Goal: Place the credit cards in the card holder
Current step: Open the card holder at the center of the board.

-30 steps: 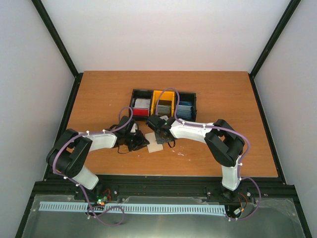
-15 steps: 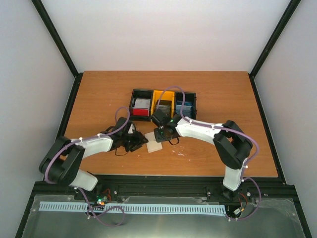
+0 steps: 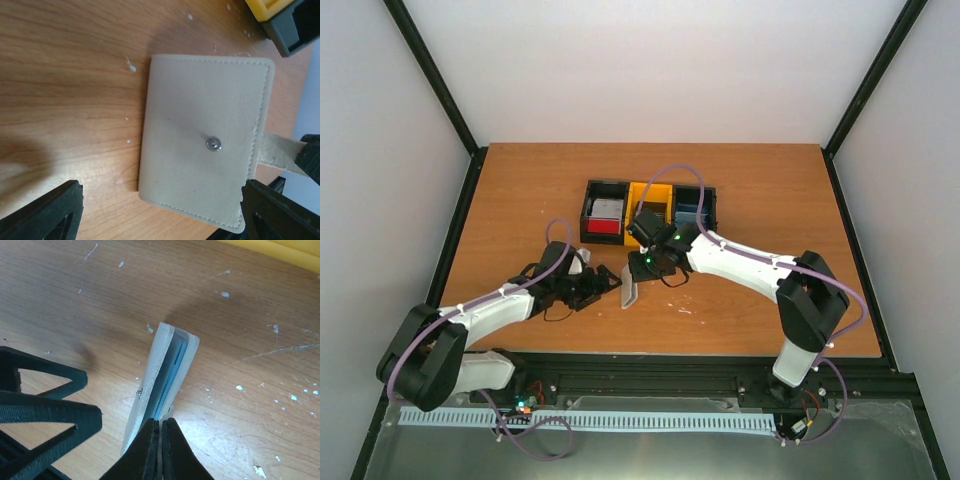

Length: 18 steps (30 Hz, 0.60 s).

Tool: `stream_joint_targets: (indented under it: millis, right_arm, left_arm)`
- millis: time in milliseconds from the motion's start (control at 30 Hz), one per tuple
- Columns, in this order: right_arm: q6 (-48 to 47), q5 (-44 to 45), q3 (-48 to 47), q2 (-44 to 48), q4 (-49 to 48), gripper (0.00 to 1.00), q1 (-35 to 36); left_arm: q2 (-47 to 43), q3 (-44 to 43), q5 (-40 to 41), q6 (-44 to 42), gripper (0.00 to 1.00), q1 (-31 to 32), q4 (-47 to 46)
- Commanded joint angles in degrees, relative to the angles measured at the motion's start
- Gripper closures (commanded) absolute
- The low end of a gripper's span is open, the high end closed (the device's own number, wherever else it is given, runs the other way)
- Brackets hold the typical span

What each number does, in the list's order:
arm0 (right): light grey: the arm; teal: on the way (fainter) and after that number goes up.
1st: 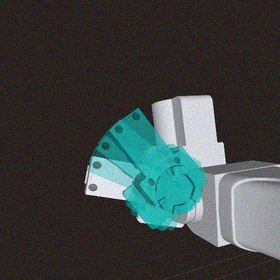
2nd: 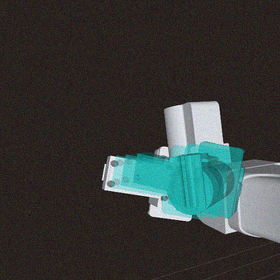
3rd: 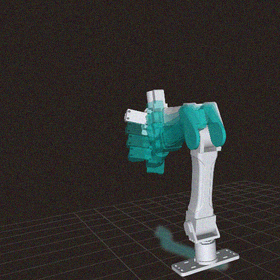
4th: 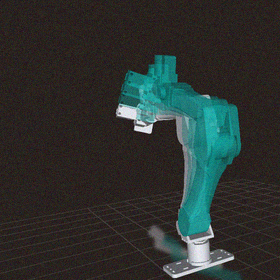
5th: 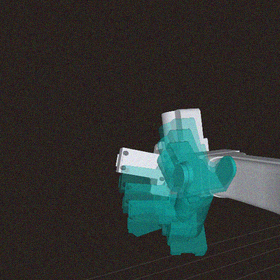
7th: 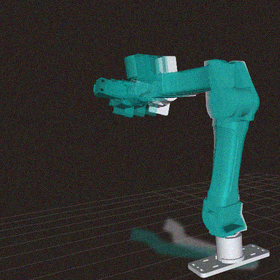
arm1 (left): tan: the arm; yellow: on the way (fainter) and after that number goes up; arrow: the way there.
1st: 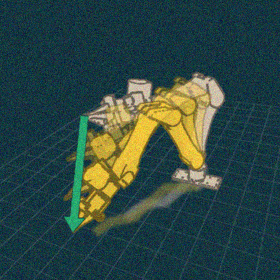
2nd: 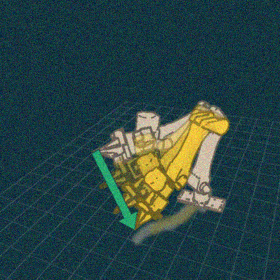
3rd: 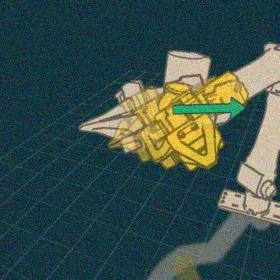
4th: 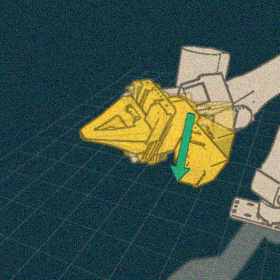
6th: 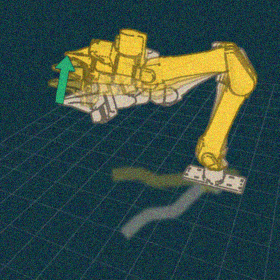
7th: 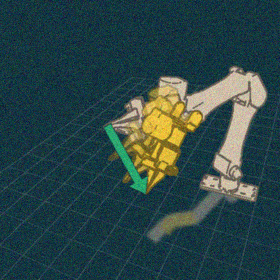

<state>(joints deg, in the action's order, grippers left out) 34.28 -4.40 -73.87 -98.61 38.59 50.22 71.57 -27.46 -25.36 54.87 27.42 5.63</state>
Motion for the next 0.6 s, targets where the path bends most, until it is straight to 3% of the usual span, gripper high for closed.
stream_joint_targets:
  millis: [0, 100, 267, 400, 467, 567]
  right_arm:
    - [0.9, -2.5, -0.9, 2.0, 0.8, 0.97, -0.3]
    - [1.1, -3.8, 0.1, 2.8, -0.7, 0.97, -0.3]
    - [0.8, -4.7, -0.3, 3.3, -1.4, 0.97, -0.3]
    - [1.0, -4.8, -0.3, 2.9, -1.7, 0.97, -0.3]
    - [1.0, -4.9, -0.2, 2.7, -1.8, 0.97, -0.3]
    - [1.0, -3.9, 0.0, 2.0, -1.3, 0.97, -0.3]
  left_arm:
    - [0.2, 1.2, -5.9, -1.1, 0.12, -0.3, -7.2]
    - [0.6, 0.6, -5.1, -1.6, 0.11, -0.4, -5.7]
    - [0.7, -1.2, -4.9, -5.8, 0.01, -0.4, -3.3]
    - [1.1, -3.0, -3.3, -8.8, 0.01, -0.4, 0.2]
    - [2.0, -3.4, -3.1, -9.4, 0.06, -0.4, 0.6]
    - [4.0, -3.6, -4.0, -9.4, 0.27, -0.4, 0.3]
